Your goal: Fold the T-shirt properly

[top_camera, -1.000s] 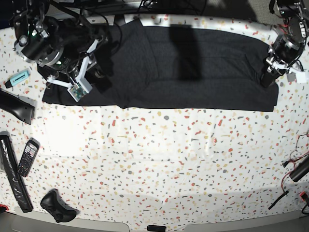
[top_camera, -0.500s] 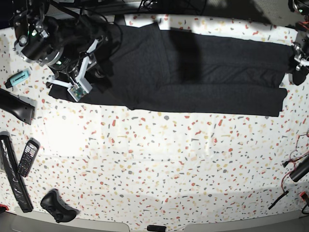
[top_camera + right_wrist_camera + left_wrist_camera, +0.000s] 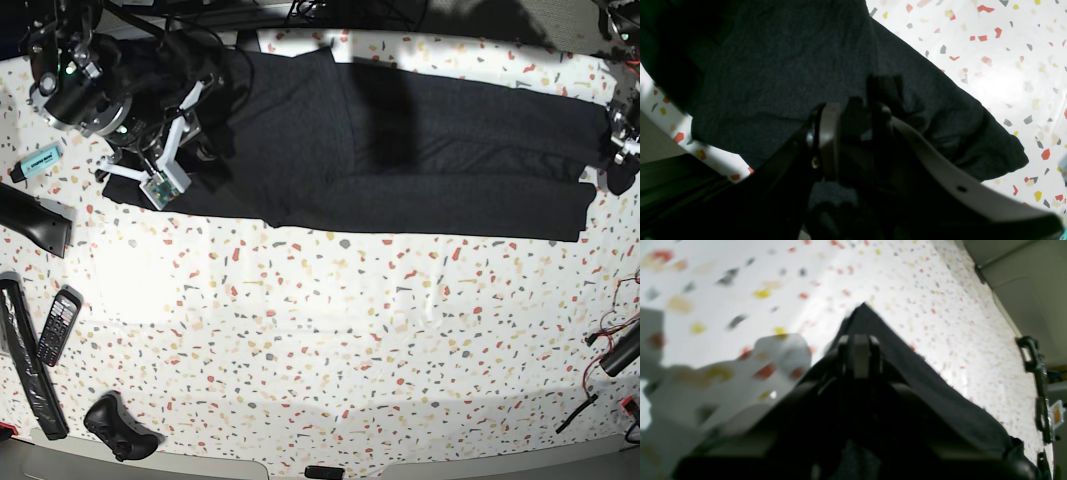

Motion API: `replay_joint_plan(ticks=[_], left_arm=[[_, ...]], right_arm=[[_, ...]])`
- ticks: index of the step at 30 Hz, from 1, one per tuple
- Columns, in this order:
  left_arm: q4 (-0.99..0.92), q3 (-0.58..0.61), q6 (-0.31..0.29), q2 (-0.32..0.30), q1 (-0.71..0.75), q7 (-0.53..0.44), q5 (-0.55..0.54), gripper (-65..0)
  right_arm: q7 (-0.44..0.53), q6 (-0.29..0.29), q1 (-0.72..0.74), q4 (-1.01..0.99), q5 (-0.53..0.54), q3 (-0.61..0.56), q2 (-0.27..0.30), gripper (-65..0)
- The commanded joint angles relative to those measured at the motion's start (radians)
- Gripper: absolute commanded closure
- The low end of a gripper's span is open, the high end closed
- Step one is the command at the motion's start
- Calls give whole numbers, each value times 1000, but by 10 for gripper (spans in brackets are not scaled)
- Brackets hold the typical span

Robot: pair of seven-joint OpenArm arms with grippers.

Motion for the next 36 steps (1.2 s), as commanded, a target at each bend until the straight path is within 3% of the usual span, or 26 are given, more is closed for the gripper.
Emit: replay_joint_plan(ticks=[1, 6, 9, 17, 21, 22, 28, 36], left_arm=[[13, 12, -11, -19, -13, -18, -16, 0], [13, 84, -11, -19, -30, -78, 43, 0], [13, 89, 38, -19, -30, -131, 90, 0], [13, 89, 40, -19, -39, -160, 128, 0], [13, 89, 40, -19, -38, -161, 141, -214], [13, 89, 40, -19, -39, -161, 141, -226], [13, 88, 39, -26, -37, -161, 137, -226], [13, 86, 14, -96, 41, -92, 138, -226]], right_arm=[[19, 0, 5, 14, 8, 7, 11, -165], [-4, 0, 5, 14, 8, 7, 11, -165], [-29, 0, 5, 14, 8, 7, 11, -165], [-26, 0, 5, 14, 8, 7, 11, -165], [-26, 0, 5, 14, 8, 7, 11, -165], [-26, 0, 5, 14, 8, 7, 11, -165], [-27, 1, 5, 14, 8, 7, 11, -165], [-27, 2, 5, 14, 8, 7, 11, -165]])
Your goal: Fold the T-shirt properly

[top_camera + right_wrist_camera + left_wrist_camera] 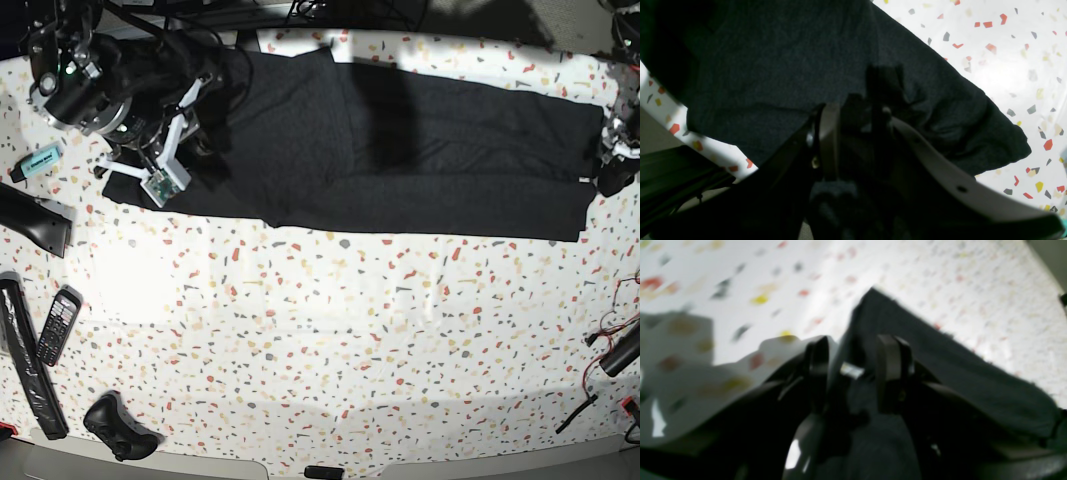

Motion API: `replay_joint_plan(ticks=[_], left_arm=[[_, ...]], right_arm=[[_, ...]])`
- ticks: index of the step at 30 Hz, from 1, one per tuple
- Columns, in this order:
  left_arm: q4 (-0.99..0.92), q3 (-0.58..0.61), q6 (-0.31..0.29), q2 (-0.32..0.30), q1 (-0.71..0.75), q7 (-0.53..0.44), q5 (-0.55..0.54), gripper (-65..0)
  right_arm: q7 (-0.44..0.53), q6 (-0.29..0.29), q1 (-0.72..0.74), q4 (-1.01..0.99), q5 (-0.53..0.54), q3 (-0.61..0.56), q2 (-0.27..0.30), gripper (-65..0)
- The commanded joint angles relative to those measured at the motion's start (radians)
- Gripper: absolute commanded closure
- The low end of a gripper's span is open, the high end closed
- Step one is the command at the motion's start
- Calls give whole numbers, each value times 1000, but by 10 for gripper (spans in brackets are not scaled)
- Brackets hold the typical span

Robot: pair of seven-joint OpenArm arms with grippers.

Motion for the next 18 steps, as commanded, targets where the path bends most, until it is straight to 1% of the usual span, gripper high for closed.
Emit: replay_joint_plan(ticks=[1, 3, 6, 10, 11, 12, 16, 18], left_arm=[[13, -6, -9, -25, 6, -15, -17, -226], [13, -6, -10, -25, 20, -7, -17, -226], [-8, -3, -11, -16, 10, 33, -27, -226], [-99, -3, -23, -13, -26, 39, -51, -226], [-127, -3, -34, -14, -37, 49, -61, -226], [-151, -3, -34, -14, -48, 72, -83, -226], [-198, -3, -34, -13, -94, 227, -227, -226], [-198, -3, -34, -13, -106, 286, -270, -225]], right_arm=[[18, 1, 5, 14, 9, 7, 11, -165], [19, 1, 5, 14, 9, 7, 11, -165], [16, 2, 5, 14, 8, 7, 11, -165], [-16, 2, 5, 14, 8, 7, 11, -165], [-24, 2, 5, 14, 8, 7, 11, -165], [-27, 3, 5, 14, 8, 7, 11, -165], [-28, 3, 5, 14, 8, 7, 11, -165], [-26, 3, 5, 14, 8, 7, 11, -165]])
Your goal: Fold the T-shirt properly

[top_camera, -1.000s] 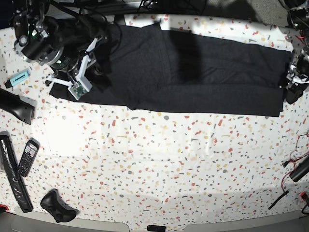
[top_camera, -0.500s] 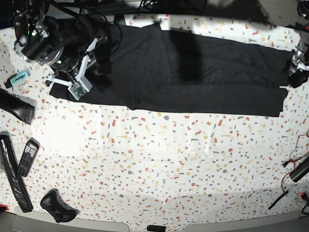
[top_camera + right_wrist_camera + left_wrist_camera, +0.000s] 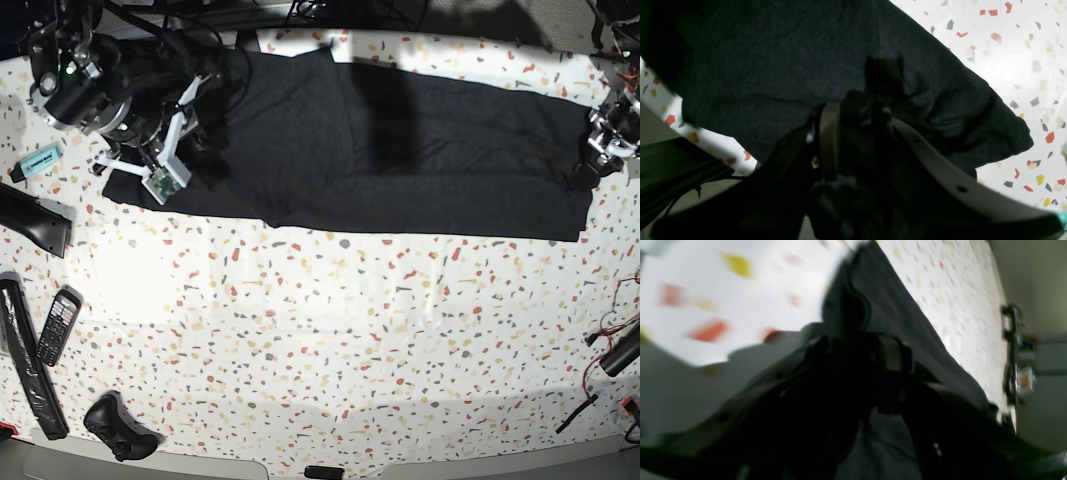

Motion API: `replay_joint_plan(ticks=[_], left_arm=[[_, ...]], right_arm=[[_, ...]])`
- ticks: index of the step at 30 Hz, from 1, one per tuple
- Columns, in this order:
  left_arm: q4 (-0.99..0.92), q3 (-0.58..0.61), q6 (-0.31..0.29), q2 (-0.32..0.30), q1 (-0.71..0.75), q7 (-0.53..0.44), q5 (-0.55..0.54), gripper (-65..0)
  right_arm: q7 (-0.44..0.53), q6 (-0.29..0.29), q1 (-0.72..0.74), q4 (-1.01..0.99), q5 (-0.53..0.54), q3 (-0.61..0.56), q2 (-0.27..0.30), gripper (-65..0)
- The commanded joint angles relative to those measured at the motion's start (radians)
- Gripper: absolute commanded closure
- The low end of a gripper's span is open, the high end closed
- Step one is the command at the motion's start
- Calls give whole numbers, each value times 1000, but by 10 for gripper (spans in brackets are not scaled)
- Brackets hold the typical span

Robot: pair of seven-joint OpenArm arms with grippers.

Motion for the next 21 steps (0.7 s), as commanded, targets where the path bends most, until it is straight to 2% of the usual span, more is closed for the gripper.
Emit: replay_joint_plan(ticks=[1, 7, 13, 21], left_arm=[[11, -2, -6, -19, -6, 18, -29, -225], [11, -2, -6, -6, -11, 43, -57, -224], [14, -2, -6, -5, -11, 106, -183, -217], [14, 5, -6, 5, -13, 106, -126, -215]], right_arm=[[12, 3, 5, 14, 8, 7, 11, -165], [13, 3, 5, 14, 8, 7, 11, -165], [13, 3, 5, 14, 8, 7, 11, -165], [17, 3, 5, 14, 8, 7, 11, -165]])
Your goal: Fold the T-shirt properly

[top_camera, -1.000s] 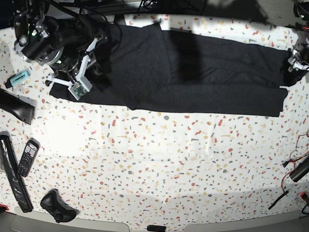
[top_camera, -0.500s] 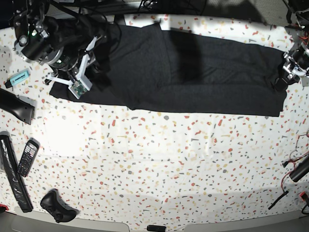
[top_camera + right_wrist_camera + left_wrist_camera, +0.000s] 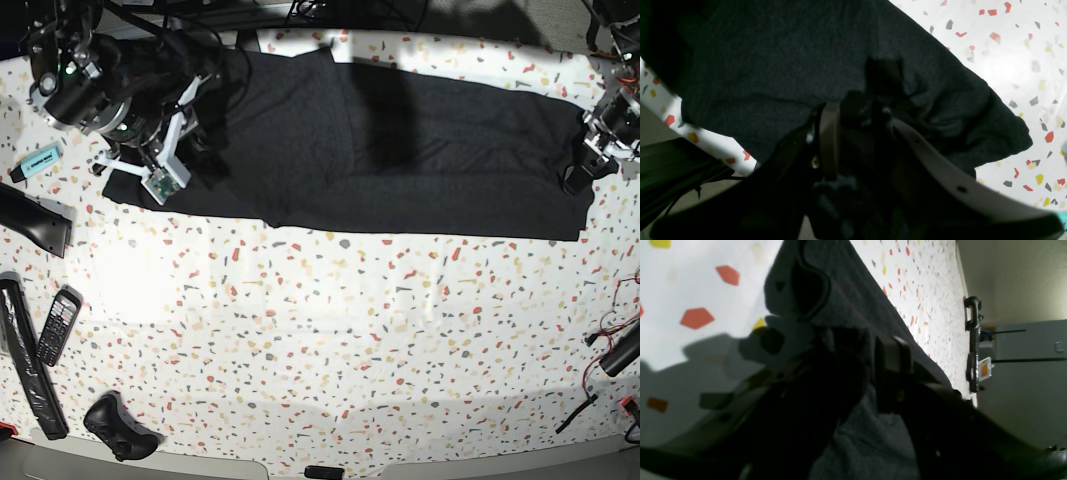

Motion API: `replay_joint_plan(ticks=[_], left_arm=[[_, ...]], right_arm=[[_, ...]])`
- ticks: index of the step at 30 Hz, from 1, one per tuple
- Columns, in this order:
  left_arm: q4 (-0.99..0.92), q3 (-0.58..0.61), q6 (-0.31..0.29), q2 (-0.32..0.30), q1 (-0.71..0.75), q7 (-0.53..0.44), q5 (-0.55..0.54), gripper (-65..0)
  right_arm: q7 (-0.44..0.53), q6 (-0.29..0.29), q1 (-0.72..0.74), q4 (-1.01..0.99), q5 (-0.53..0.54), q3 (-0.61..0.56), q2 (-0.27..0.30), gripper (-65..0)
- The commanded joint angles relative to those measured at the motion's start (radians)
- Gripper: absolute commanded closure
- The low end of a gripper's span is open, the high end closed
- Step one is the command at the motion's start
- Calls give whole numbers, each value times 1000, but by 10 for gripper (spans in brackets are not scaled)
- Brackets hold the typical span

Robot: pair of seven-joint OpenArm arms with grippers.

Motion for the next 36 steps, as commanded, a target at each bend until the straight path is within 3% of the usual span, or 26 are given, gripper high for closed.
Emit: replay_joint_plan(ticks=[1, 14, 18, 24, 26, 28, 29, 36], left_arm=[[11, 4, -6, -11, -7, 5, 5, -215], [11, 19, -6, -15, -9, -113, 177, -185], [24, 19, -6, -24, -26, -115, 272, -185], [66, 19, -6, -26, -29, -114, 314, -184], [66, 19, -6, -27, -29, -114, 320, -132], [66, 19, -6, -28, -29, -114, 331, -21], [66, 19, -6, -28, -29, -114, 336, 0], [68, 18, -6, -50, -23, -138, 330, 0]], right_arm=[[16, 3, 5, 14, 8, 7, 11, -165], [16, 3, 5, 14, 8, 7, 11, -165], [16, 3, 5, 14, 8, 7, 11, -165], [16, 3, 5, 14, 8, 7, 11, -165], [16, 3, 5, 14, 8, 7, 11, -165], [16, 3, 5, 14, 8, 7, 11, -165], [16, 3, 5, 14, 8, 7, 11, -165], [16, 3, 5, 14, 8, 7, 11, -164]])
